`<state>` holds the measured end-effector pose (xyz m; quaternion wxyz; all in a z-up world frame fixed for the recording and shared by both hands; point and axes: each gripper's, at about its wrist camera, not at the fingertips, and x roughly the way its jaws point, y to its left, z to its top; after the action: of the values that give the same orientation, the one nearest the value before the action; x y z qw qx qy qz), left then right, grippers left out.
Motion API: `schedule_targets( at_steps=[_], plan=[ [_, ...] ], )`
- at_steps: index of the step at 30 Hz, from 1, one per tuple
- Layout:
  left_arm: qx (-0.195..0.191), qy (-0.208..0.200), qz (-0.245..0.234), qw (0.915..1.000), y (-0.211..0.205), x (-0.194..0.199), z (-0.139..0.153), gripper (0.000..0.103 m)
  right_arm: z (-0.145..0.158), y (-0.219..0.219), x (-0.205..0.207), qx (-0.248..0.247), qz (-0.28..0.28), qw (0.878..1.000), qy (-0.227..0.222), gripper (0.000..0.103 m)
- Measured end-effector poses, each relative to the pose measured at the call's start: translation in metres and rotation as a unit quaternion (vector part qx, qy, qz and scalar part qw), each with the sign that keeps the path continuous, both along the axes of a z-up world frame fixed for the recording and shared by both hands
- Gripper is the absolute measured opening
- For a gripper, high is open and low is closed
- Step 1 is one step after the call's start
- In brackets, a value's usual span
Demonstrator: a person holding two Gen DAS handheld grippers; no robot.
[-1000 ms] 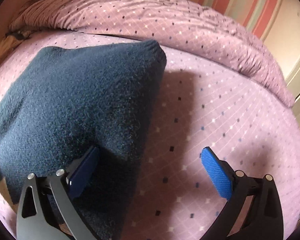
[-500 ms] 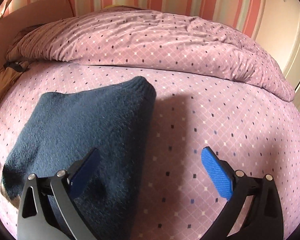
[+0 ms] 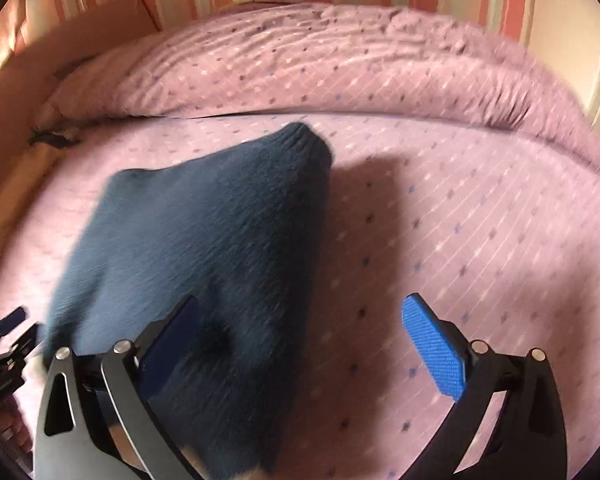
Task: Fold small clothes
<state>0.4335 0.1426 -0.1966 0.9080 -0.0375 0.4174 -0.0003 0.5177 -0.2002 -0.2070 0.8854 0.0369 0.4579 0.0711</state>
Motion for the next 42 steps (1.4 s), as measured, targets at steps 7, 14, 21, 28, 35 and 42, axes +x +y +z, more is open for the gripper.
schedule_targets(
  at_steps=[7, 14, 21, 28, 35, 42],
  plan=[
    [-0.058, -0.012, -0.040, 0.9974, -0.015, -0.009, 0.035, 0.087, 0.006, -0.002, -0.050, 0.035, 0.054, 0.998, 0.011, 0.101],
    [-0.116, 0.088, -0.045, 0.9883, -0.022, 0.020, -0.007, 0.087, 0.002, 0.003, -0.063, 0.028, 0.069, 0.997, 0.028, 0.101],
    [-0.213, 0.102, -0.040, 0.9708, -0.006, 0.008, -0.027, 0.087, -0.012, -0.006, -0.066, 0.039, 0.072, 0.995, 0.049, 0.101],
    [-0.247, 0.096, -0.049, 0.9629, -0.008, -0.036, -0.042, 0.091, -0.031, -0.014, -0.075, 0.070, 0.067, 0.993, 0.064, 0.101],
    [-0.274, 0.097, -0.034, 0.9561, -0.026, -0.021, -0.069, 0.091, -0.042, -0.013, -0.079, 0.103, 0.056, 0.991, 0.070, 0.101],
    [-0.264, 0.096, -0.033, 0.9592, -0.044, -0.011, -0.070, 0.093, -0.056, -0.014, -0.073, 0.137, 0.046, 0.986, 0.087, 0.101]
  ],
)
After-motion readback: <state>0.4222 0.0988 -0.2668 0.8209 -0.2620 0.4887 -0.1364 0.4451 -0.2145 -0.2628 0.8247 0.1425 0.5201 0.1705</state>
